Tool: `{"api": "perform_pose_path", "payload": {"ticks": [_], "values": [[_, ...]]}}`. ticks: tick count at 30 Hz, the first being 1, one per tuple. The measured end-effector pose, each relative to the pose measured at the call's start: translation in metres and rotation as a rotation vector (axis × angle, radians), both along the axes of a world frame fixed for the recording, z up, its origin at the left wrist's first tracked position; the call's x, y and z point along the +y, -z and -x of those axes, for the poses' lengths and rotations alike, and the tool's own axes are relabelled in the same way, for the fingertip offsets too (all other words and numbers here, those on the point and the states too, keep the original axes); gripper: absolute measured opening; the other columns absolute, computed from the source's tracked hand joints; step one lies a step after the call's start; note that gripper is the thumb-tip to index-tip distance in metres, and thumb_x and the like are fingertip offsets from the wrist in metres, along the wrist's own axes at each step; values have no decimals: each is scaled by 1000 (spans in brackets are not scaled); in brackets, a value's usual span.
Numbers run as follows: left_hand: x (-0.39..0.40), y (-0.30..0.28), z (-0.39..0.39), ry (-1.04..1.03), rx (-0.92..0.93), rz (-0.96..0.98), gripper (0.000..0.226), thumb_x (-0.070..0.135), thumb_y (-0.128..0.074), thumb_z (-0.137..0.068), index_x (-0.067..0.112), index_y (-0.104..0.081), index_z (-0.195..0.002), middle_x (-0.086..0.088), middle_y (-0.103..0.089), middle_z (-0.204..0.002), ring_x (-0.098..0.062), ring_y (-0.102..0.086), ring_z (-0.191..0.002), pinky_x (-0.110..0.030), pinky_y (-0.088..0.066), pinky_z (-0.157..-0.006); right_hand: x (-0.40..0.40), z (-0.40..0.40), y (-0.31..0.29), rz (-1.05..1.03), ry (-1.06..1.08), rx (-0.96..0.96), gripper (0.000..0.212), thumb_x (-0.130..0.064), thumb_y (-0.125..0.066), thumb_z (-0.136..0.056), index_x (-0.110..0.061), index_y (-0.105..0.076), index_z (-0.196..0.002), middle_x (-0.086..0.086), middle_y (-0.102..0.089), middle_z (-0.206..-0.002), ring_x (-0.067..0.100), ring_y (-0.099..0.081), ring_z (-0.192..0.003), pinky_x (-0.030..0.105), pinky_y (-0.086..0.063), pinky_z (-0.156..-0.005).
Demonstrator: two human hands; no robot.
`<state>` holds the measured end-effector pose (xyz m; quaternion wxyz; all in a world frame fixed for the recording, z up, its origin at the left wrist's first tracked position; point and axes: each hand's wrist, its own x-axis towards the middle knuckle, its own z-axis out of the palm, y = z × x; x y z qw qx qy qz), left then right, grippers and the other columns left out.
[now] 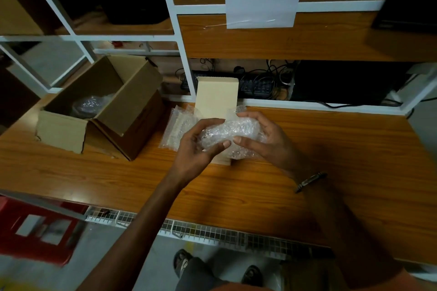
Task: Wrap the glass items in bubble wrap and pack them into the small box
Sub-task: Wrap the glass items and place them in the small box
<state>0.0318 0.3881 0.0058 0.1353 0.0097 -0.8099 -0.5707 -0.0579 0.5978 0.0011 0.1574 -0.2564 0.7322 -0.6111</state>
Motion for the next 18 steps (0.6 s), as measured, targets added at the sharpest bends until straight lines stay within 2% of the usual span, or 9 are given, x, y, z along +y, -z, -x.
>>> {"api": "perform_pose_path", "payload": {"ticks": [2,4,6,8,12,15,18], "values": [[0,-7,0,16,-45,-75,44,30,-76,-96,23,-66,-138,13,-67,-136,-1,-61,-128,-21,-55,-99,-2,-2,-1,39,-20,30,57,-29,-86,-89,-38,-60,-139,-18,-58,-146,7,-56,-136,45,-56,-108],[-3,-12,2,39,-81,-57,45,35,-73,-98,28,-63,-142,13,-66,-139,-2,-62,-129,-23,-56,-100,-3,-5,-3,101,-47,14,60,-17,-84,-91,-30,-58,-143,-9,-59,-145,9,-63,-128,43,-61,-100],[-3,-14,2,84,-69,-26,44,29,-73,-101,25,-63,-144,9,-67,-139,-7,-63,-130,-26,-55,-102,-4,-6,-4,124,-53,33,62,-11,-81,-92,-25,-56,-146,-8,-58,-146,6,-64,-127,35,-62,-97],[-3,-14,3,78,4,1,45,18,-75,-99,15,-64,-142,4,-70,-135,-9,-65,-127,-22,-55,-98,-4,-6,-5,108,-47,62,62,-12,-81,-93,-27,-55,-148,-12,-55,-148,5,-59,-132,30,-60,-99],[-4,-9,3,37,181,200,48,15,-83,-91,10,-68,-137,-1,-69,-135,-15,-63,-130,-28,-52,-106,-7,-2,-5,117,-115,-85,60,-24,-77,-96,-37,-52,-150,-6,-43,-158,27,-54,-141,43,-66,-88],[-1,-5,3,34,243,292,45,11,-85,-89,14,-72,-132,-4,-67,-135,-13,-58,-135,-24,-47,-111,-7,1,-6,63,-137,-136,61,-29,-78,-95,-41,-51,-149,3,-42,-159,28,-70,-123,44,-67,-80],[-3,-3,2,44,215,287,54,13,-88,-87,16,-68,-137,-1,-66,-137,-13,-59,-134,-37,-51,-110,-5,1,-5,63,-120,-110,56,-19,-77,-95,-31,-54,-145,3,-54,-144,27,-75,-110,33,-65,-73]]}}
